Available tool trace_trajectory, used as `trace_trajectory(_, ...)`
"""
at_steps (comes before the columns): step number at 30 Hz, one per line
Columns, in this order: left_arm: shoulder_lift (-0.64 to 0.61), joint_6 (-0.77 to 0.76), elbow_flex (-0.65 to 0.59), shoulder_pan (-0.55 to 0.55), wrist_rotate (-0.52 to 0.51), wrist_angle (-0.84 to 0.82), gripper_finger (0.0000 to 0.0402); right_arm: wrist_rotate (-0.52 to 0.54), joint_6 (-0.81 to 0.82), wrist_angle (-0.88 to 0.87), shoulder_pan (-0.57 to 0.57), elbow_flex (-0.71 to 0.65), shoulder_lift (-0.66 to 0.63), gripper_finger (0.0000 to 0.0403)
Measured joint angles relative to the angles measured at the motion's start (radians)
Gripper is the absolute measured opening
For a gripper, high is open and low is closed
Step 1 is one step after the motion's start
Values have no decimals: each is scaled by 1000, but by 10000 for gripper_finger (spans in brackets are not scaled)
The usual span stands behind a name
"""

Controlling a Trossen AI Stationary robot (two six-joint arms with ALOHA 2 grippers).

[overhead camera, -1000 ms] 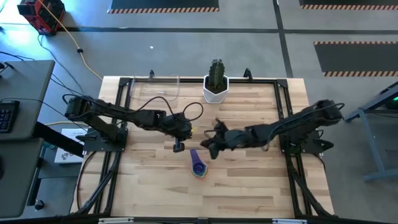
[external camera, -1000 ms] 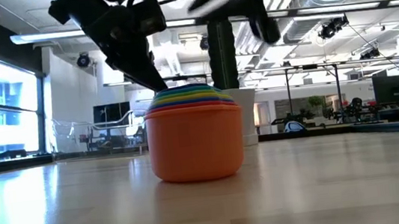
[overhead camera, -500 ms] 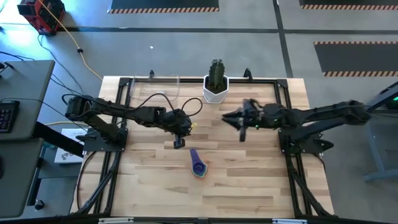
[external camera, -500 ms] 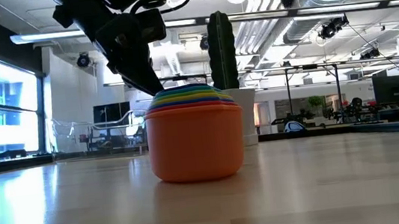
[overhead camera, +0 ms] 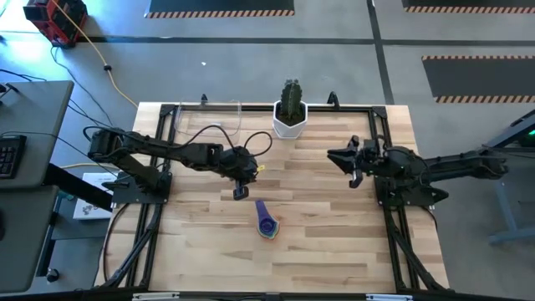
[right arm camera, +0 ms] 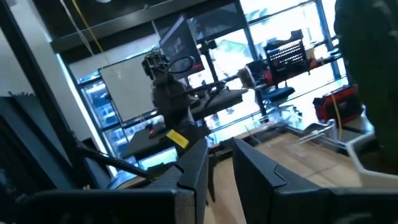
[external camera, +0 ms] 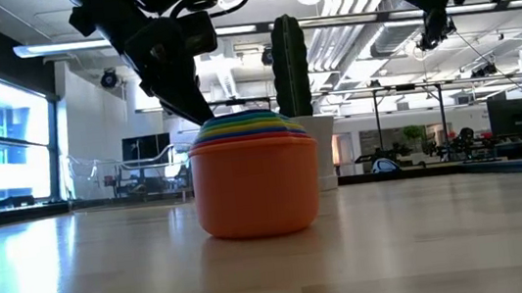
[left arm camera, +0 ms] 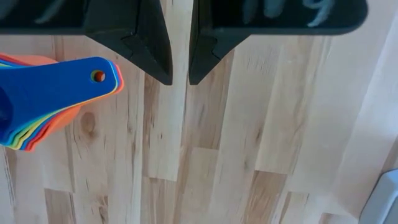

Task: Nest measuring cups in basket
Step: Put the nested measuring cups into the transparent bin

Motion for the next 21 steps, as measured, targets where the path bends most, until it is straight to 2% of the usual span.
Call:
trace_trajectory(13,0,1,0,21,0,10,42,62,-1,22,0,-201,-293,67)
trace_trajectory(17,0,3,0,21,0,15,42,61,7,-106,0,-205,-340,67)
trace_trajectory(21,0,35,0,21,9,16,42,60,82,-237,0,-205,-357,67)
